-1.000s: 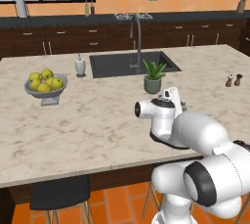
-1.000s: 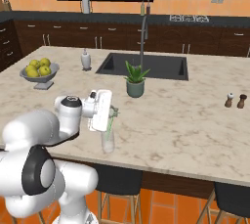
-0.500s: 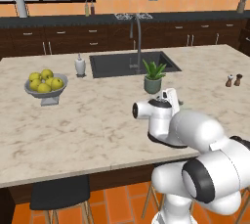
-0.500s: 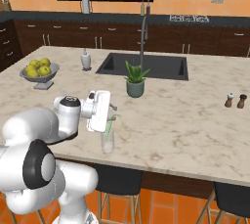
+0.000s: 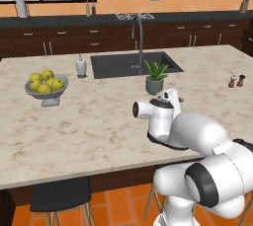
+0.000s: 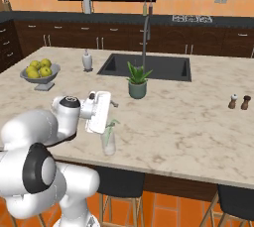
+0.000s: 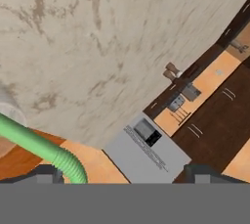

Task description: Take a straw from the drawer in front and place it inside the glass cup on the dining counter.

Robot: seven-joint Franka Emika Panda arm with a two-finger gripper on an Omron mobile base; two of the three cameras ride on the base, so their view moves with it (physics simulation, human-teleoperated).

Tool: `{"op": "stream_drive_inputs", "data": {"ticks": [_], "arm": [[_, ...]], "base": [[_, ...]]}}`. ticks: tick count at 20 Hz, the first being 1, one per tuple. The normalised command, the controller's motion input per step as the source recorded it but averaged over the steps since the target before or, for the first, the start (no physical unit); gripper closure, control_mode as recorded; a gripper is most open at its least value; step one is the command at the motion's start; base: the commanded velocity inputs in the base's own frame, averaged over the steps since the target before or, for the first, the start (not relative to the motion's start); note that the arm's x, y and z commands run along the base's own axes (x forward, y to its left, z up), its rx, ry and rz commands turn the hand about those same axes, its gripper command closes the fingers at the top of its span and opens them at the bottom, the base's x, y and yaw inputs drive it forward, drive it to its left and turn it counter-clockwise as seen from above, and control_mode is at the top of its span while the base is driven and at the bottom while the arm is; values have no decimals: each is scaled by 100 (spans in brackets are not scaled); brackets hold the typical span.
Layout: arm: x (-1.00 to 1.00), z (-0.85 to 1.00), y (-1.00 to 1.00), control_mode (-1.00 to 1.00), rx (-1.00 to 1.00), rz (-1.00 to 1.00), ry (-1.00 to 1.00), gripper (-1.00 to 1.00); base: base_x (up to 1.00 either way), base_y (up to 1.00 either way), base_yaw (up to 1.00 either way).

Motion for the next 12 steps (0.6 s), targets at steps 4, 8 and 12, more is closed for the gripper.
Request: {"op": "stream_drive_inputs", "data": {"ticks": [4, 8, 12], "arm": [[-16, 24, 24, -100, 19, 0, 0, -100], [-1, 28, 4, -100, 25, 0, 2, -100], [0, 10, 0, -100, 23, 0, 8, -100]], "base": [[0, 0, 0], [0, 0, 0], [0, 0, 0]]}}
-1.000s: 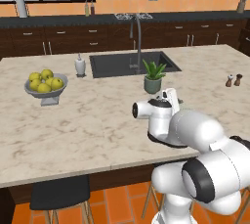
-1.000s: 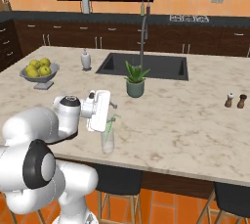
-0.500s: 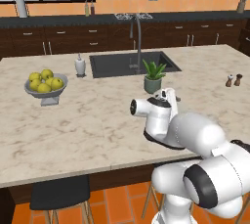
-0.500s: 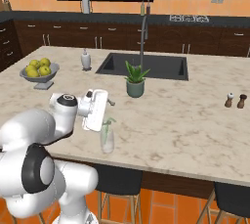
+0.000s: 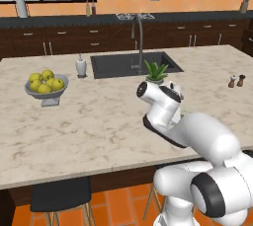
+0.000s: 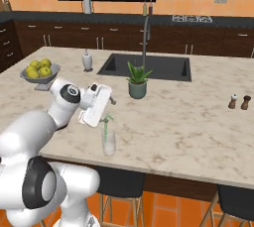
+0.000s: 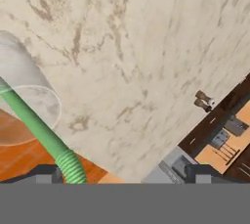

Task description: Take a straw from the drawer in front and place it inside the glass cup on the dining counter.

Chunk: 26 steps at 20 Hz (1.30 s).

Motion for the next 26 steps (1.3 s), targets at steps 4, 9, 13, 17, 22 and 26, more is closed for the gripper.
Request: {"op": "stream_drive_inputs", "data": {"ticks": [4, 9, 13, 17, 22, 26], "arm": [[0, 0, 0, -100, 22, 0, 15, -100], [0, -1, 0, -100, 25, 0, 22, -100], [-6, -13, 0, -100, 24, 0, 23, -100], [-17, -14, 0, -100, 21, 0, 16, -100], [-68, 50, 4, -100, 20, 0, -3, -100], [-100, 82, 0, -100, 6, 0, -22, -100]], "base": [[0, 0, 0], [0, 0, 0], [0, 0, 0], [0, 0, 0], [0, 0, 0], [0, 0, 0]]}}
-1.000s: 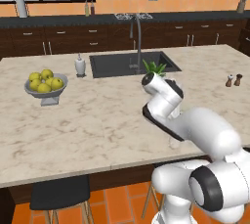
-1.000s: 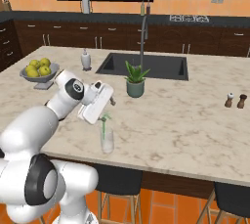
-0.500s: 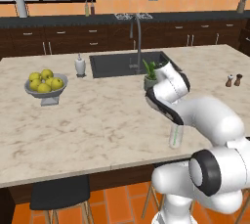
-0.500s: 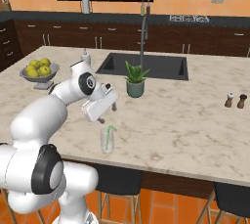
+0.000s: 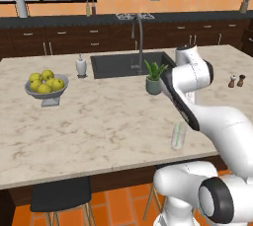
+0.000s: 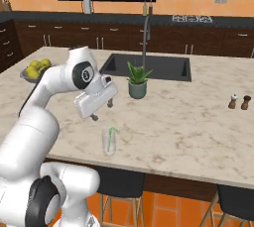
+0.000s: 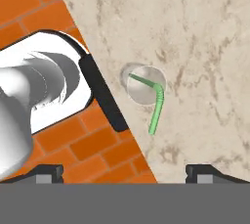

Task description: Take a straw from the drawer in front and place it inside the glass cup on the dining counter.

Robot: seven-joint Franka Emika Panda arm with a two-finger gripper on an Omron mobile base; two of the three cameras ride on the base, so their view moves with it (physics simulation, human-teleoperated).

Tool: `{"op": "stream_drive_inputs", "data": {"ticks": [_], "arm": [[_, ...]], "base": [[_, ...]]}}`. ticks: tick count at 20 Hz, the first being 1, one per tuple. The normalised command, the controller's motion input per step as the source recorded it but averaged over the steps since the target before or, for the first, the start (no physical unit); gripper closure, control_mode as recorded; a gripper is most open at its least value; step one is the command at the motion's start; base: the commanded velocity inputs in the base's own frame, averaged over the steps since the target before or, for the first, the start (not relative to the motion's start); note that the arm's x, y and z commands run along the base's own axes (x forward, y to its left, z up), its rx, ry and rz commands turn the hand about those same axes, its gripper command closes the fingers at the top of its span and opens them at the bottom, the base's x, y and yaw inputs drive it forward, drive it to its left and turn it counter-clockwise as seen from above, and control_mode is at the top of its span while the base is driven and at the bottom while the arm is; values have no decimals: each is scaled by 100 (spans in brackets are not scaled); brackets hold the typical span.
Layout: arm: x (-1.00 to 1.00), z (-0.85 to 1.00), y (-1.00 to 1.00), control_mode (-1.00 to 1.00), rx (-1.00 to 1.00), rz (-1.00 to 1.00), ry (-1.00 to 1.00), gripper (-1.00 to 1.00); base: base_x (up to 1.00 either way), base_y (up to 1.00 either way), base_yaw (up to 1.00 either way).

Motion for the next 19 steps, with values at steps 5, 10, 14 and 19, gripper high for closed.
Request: {"op": "stream_drive_inputs", "data": {"ticks": [5, 10, 14, 19], "arm": [[-100, 74, -4, -100, 6, 0, -25, -100], [-88, 55, -31, -100, 12, -4, -14, -100], [-69, 25, -58, -100, 12, -16, -3, -100], [-60, 4, -67, -100, 9, -21, 0, -100]], "base": [[0, 0, 0], [0, 0, 0], [0, 0, 0], [0, 0, 0]]}}
